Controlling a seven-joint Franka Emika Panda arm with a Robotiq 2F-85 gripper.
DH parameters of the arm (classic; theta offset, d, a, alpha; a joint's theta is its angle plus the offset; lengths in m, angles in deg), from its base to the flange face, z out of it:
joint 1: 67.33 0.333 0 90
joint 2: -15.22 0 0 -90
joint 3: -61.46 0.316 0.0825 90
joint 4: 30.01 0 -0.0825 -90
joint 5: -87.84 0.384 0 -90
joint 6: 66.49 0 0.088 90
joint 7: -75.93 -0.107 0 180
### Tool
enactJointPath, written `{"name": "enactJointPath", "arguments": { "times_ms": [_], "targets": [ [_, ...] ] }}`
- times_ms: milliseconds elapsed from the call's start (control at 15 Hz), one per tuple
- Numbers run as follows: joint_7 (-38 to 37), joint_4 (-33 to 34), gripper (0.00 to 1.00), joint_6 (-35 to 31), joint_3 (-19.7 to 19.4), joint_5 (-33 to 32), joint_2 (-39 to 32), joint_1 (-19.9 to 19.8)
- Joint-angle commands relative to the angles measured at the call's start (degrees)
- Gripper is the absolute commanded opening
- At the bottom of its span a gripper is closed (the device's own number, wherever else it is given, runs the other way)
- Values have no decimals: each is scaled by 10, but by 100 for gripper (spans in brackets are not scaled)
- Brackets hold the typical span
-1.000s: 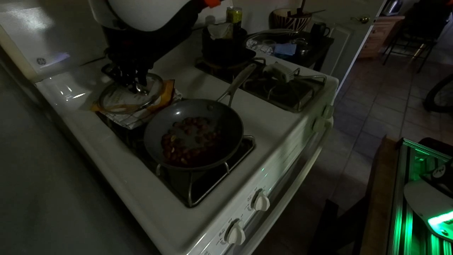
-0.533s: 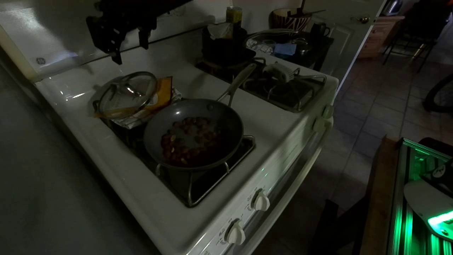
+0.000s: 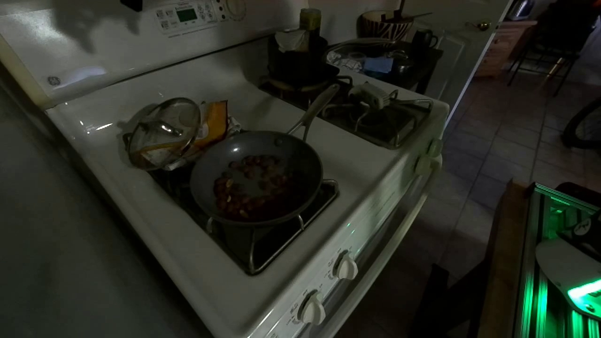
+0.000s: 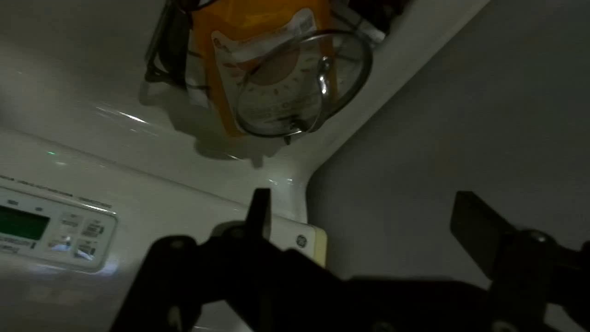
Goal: Remove the lid from the pan
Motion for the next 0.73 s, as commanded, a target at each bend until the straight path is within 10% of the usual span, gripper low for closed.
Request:
{"name": "enactJointPath", "arguments": {
  "times_ms": [0, 667],
  "targets": [
    [37, -21, 100, -2, 17, 20, 19, -17],
    [89, -84, 100, -12, 28, 48, 62, -30]
  ]
}}
